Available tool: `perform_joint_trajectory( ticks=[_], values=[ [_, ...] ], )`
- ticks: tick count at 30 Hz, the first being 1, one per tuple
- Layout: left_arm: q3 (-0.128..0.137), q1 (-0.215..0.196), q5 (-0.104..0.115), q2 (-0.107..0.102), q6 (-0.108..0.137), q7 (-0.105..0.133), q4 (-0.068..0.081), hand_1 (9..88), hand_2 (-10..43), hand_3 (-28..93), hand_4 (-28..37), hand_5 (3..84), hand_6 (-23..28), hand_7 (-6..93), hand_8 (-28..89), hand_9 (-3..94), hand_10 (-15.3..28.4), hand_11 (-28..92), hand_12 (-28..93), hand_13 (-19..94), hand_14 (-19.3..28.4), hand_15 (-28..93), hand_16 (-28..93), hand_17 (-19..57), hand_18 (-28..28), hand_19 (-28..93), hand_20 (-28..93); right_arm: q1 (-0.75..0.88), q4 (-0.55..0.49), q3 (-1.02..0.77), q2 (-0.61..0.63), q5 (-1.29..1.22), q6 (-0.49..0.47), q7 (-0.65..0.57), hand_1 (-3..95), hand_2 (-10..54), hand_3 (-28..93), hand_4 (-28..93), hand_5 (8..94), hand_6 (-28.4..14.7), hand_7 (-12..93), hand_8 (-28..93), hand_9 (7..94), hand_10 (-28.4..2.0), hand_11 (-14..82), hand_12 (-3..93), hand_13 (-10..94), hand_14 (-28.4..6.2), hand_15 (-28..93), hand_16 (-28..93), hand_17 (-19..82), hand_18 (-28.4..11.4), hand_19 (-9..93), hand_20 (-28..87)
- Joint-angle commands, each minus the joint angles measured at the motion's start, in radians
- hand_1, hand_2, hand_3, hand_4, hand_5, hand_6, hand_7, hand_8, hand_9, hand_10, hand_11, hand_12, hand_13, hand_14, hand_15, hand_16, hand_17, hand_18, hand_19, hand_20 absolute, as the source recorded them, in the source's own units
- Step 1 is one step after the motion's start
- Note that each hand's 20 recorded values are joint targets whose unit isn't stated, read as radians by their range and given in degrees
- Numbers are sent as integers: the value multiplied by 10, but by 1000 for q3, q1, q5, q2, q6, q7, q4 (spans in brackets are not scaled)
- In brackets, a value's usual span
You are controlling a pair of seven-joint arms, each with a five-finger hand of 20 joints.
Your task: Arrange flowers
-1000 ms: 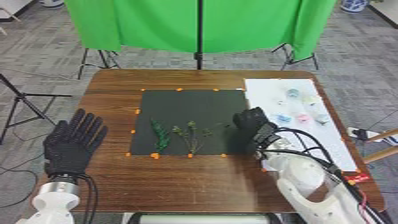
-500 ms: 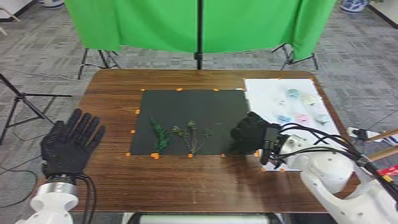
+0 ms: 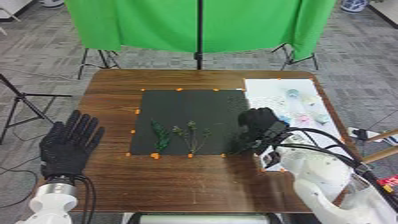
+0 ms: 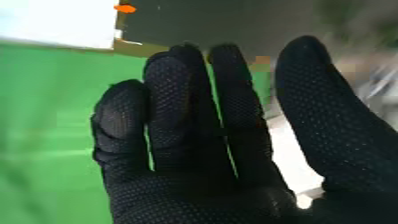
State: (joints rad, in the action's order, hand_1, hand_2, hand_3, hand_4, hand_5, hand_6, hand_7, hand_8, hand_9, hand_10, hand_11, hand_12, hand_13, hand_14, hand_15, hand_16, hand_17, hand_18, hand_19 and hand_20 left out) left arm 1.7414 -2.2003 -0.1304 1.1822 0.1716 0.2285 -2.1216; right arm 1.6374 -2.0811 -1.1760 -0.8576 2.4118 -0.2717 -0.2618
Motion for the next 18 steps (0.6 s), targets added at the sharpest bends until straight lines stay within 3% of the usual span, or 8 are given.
perform_joint_trajectory(
  ticks=[1, 5, 9, 18],
  values=[
    [1, -12, 10, -2, 23, -8, 1, 324, 88, 748, -211, 423, 75, 122, -91, 369, 134, 172, 119, 285, 140, 339, -37, -27, 133, 271, 158, -10, -38, 93, -154, -46, 33, -354, 342, -9, 660, -219, 689, -54, 324, -78, 795, -170, 306, 265, 750, -117, 611, 358, 448, -253, 926, 414],
    [-5, -2, 8, -7, 23, -18, 5, 321, 94, 748, -213, 425, 75, 124, -91, 369, 137, 173, 119, 285, 142, 341, -37, -27, 133, 272, 159, -10, -13, 148, -206, 47, 19, -409, 322, -16, 623, -219, 706, -59, 367, -74, 849, -154, 286, 261, 825, -83, 549, 351, 509, -248, 932, 424],
    [1, 0, 1, -13, 31, -21, 6, 320, 95, 748, -214, 425, 75, 125, -92, 370, 137, 174, 120, 284, 143, 342, -37, -27, 133, 272, 159, 26, -1, 152, -248, 250, -55, -393, 318, -25, 606, -213, 693, -67, 391, -74, 856, -156, 278, 263, 833, -83, 536, 356, 515, -249, 932, 428],
    [1, -7, 0, -8, 33, -20, 5, 318, 99, 748, -217, 426, 76, 124, -93, 370, 136, 176, 120, 283, 142, 342, -38, -27, 133, 272, 159, 77, 34, 140, -323, 274, -96, -439, 288, -17, 565, -192, 645, -94, 431, -93, 867, -167, 273, 277, 849, -91, 516, 363, 534, -251, 932, 451]
  ],
)
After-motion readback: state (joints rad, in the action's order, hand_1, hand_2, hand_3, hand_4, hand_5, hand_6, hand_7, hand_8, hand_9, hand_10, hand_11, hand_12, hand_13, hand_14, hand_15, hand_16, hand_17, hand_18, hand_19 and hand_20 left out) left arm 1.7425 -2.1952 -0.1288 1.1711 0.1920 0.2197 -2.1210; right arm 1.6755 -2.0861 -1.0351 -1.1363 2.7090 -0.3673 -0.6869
